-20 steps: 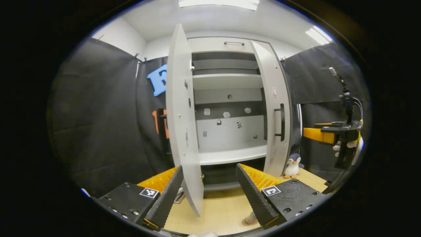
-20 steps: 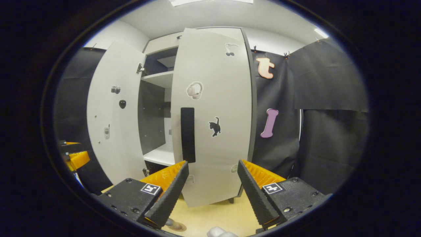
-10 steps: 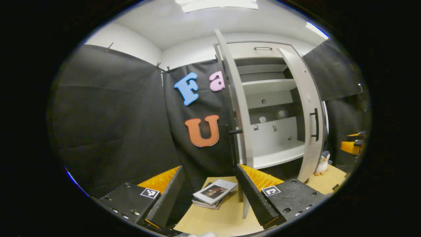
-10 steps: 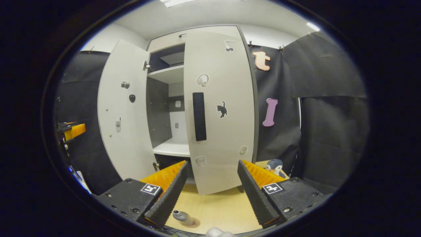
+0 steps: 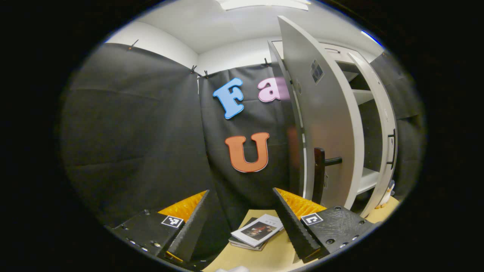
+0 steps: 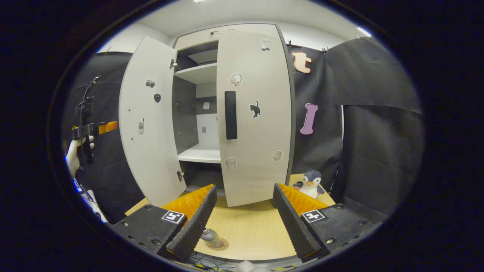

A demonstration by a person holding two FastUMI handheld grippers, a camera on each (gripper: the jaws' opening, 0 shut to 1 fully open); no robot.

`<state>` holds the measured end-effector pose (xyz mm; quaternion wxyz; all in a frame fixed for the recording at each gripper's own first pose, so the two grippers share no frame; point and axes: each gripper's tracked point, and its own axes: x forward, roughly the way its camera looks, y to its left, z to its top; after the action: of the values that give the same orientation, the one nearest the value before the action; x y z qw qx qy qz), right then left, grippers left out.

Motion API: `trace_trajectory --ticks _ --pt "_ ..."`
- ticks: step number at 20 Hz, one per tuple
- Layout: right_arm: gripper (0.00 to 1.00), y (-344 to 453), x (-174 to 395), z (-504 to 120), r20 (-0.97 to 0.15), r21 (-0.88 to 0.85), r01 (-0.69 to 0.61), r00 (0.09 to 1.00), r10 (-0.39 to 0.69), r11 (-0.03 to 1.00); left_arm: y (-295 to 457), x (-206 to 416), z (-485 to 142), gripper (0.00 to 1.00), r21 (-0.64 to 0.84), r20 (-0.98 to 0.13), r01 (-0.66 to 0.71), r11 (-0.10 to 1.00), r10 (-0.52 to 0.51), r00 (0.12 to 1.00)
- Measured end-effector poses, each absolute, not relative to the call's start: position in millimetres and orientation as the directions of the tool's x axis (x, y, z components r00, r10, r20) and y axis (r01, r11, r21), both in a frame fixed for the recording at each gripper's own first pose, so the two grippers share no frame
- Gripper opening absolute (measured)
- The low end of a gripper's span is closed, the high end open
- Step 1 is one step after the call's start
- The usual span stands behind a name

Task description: Grasp the bottle in the cabinet with the left hand and place it on the coaster, then close the right door with the right hand and the left door with the left hand.

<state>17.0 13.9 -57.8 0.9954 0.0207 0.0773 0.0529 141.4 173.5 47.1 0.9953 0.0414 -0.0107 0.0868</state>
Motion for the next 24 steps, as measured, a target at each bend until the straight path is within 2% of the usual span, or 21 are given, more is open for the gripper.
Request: trace_trajectory --ticks 6,9,10,12,13,16,17,20,23,24 --pt "0.96 6.9 14.0 -60.2 -0.164 0.030 -0.087 0.982 0.091 0.996 147.5 160.7 32.6 0.97 0.092 0.010 -0.127 0.988 0.126 0.992" --pt "0.98 2.3 11.8 -57.4 -0.156 0.033 -0.076 0.985 0.080 0.997 144.6 160.3 36.4 0.84 0.123 0.033 -0.141 0.982 0.138 0.990" --pt "0.96 1.2 10.3 -57.9 -0.156 0.036 -0.073 0.985 0.078 0.997 143.5 160.0 36.3 0.88 0.122 0.037 -0.136 0.983 0.132 0.991" --pt "0.98 2.0 8.2 -60.2 -0.165 0.039 -0.074 0.983 0.080 0.996 140.0 160.7 34.8 0.84 0.111 0.034 -0.126 0.986 0.123 0.992" --pt "0.98 0.5 6.3 -61.5 -0.171 0.036 -0.074 0.982 0.079 0.997 139.0 161.3 34.0 0.88 0.104 0.028 -0.122 0.987 0.120 0.992" --pt "0.98 -4.9 4.6 -60.9 -0.170 0.032 -0.073 0.982 0.077 0.997 137.0 158.2 35.4 0.88 0.106 0.027 -0.130 0.986 0.128 0.991" --pt "0.98 -6.4 4.9 -60.2 -0.169 0.033 -0.076 0.982 0.081 0.997 136.0 158.0 35.8 0.92 0.106 0.027 -0.136 0.985 0.134 0.991" --pt "0.98 -12.0 4.1 -57.1 -0.165 0.034 -0.093 0.982 0.097 0.995 126.1 156.2 35.1 0.84 0.099 0.020 -0.135 0.986 0.133 0.991" --pt "0.98 -21.4 1.6 -55.7 -0.165 0.028 -0.108 0.980 0.111 0.994 110.9 153.2 34.9 0.84 0.092 0.013 -0.132 0.987 0.132 0.991" --pt "0.96 -25.7 1.2 -54.9 -0.166 0.026 -0.110 0.980 0.113 0.994 105.6 152.2 34.9 0.88 0.091 0.013 -0.131 0.987 0.131 0.991"
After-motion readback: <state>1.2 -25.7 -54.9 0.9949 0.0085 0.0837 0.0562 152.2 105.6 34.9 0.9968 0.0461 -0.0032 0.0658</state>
